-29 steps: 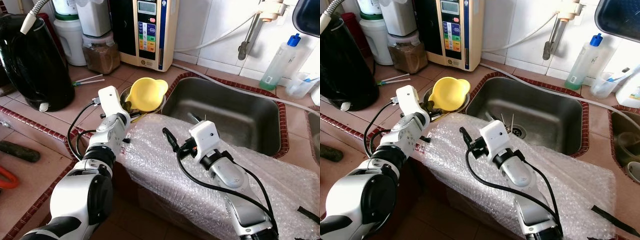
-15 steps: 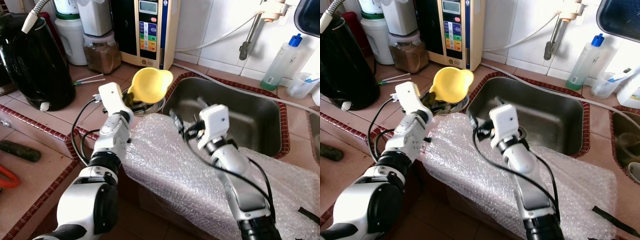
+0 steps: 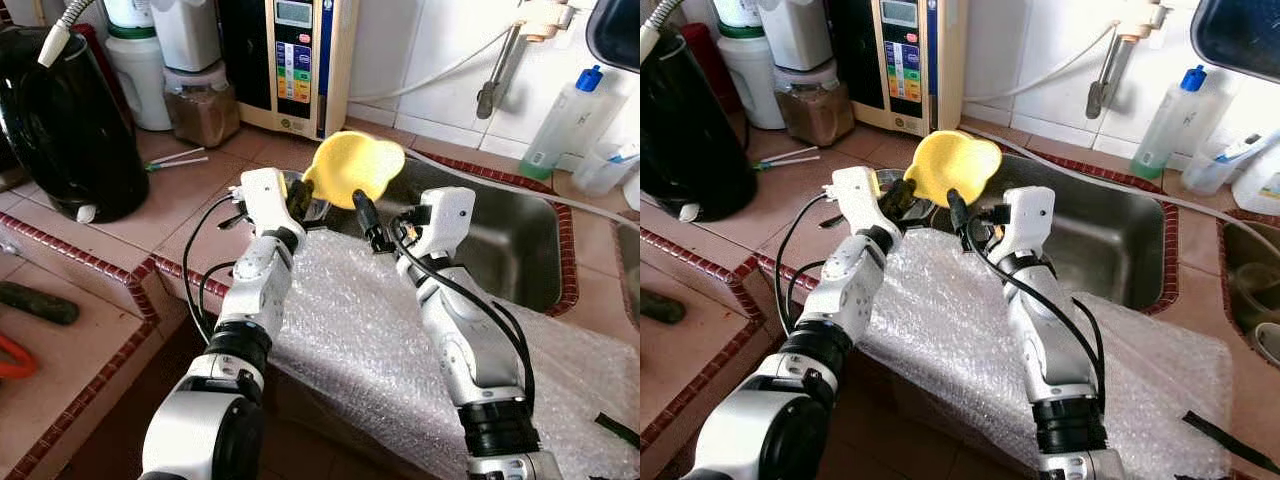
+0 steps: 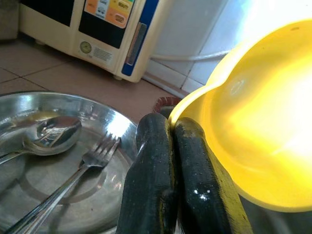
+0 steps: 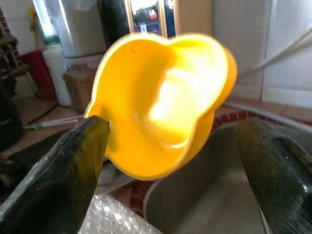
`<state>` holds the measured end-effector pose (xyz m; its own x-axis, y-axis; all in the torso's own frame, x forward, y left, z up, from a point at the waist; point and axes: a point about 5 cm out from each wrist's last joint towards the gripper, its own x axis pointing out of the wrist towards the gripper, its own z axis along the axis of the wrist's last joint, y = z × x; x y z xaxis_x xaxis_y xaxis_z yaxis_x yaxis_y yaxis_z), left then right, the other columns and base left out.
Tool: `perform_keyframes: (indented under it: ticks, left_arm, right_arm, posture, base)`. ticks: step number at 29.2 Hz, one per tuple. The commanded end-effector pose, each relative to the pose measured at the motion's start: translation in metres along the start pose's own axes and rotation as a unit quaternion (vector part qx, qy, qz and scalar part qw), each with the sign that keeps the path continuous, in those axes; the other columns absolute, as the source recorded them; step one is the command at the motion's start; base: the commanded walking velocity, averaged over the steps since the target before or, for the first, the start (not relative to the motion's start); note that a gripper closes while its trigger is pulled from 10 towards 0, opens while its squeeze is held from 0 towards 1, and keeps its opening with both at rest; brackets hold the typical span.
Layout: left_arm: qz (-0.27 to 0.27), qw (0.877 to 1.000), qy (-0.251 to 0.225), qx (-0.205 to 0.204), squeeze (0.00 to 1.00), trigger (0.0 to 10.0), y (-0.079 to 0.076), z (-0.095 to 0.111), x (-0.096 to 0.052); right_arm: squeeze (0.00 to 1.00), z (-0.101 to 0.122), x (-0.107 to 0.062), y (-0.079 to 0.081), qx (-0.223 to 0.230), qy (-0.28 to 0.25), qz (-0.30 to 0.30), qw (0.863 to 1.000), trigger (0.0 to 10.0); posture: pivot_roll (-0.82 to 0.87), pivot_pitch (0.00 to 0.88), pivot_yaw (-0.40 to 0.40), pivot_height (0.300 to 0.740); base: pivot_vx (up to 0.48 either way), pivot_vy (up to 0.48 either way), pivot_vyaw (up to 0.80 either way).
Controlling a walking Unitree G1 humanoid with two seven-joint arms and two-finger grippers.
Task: Kitchen organization
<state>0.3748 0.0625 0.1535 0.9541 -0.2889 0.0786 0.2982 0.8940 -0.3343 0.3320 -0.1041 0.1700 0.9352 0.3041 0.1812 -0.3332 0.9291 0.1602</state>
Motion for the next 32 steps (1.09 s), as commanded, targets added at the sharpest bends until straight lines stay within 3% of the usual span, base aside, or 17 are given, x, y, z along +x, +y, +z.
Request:
perform_keyframes:
  ticks: [1, 2, 3, 4, 5, 6, 23, 27, 32]
  left_arm:
    - [-0.017, 1.0, -0.007, -0.003, 0.0, 0.0, -0.01, 0.001, 0.0]
    - [-0.022, 1.0, -0.009, -0.006, 0.0, 0.0, -0.012, 0.001, 0.0]
    - [-0.028, 1.0, -0.011, -0.009, 0.0, 0.0, -0.015, 0.0, -0.001]
    - [-0.029, 0.999, -0.012, -0.009, 0.0, 0.0, -0.016, 0.0, -0.001]
    - [-0.031, 0.999, -0.014, -0.011, 0.0, 0.0, -0.018, 0.0, -0.002]
    - [-0.034, 0.999, -0.016, -0.013, 0.0, 0.0, -0.019, 0.0, -0.003]
    - [-0.067, 0.997, -0.013, -0.019, 0.0, 0.0, -0.027, -0.004, -0.009]
    - [-0.071, 0.997, -0.015, -0.012, 0.0, 0.0, -0.028, -0.003, -0.009]
    - [-0.069, 0.997, -0.022, -0.007, 0.0, 0.0, -0.028, -0.001, -0.009]
  right_arm:
    - [0.0, 0.002, 0.003, -0.003, 0.005, -0.001, -0.005, 1.0, 10.0]
    - [0.0, 0.002, 0.005, -0.005, 0.006, -0.001, -0.012, 1.0, 10.0]
    - [0.0, 0.003, 0.008, -0.009, 0.008, -0.002, -0.026, 1.0, 4.9]
    - [0.0, 0.004, 0.009, -0.01, 0.009, -0.003, -0.032, 0.999, 4.9]
    - [0.0, 0.004, 0.012, -0.013, 0.011, -0.003, -0.044, 0.999, 0.7]
    - [0.0, 0.005, 0.014, -0.016, 0.016, -0.003, -0.051, 0.999, 0.0]
    - [0.0, 0.003, 0.033, -0.023, 0.039, 0.0, -0.077, 0.996, 0.0]
    - [0.0, -0.004, 0.036, -0.027, 0.03, 0.024, -0.111, 0.993, 0.0]
    - [0.0, -0.009, 0.039, -0.023, 0.029, 0.04, -0.106, 0.993, 0.0]
  posture:
    - [0.0, 0.0, -0.028, 0.74]
    - [0.0, 0.0, -0.028, 0.74]
    - [0.0, 0.0, -0.033, 0.74]
    - [0.0, 0.0, -0.033, 0.74]
    - [0.01, 0.0, -0.036, 0.74]
    - [0.01, 0.0, -0.036, 0.74]
    - [0.02, 0.0, -0.04, 0.74]
    - [0.02, 0.0, -0.042, 0.74]
    - [0.02, 0.0, -0.045, 0.74]
  base:
    - [0.0, 0.0, 0.0]
    - [0.0, 0.0, 0.0]
    - [0.0, 0.0, 0.0]
    - [0.0, 0.0, 0.0]
    - [0.0, 0.0, 0.0]
    - [0.0, 0.0, 0.0]
    - [0.0, 0.0, 0.0]
    - [0.0, 0.0, 0.0]
    - [0.0, 0.0, 0.0]
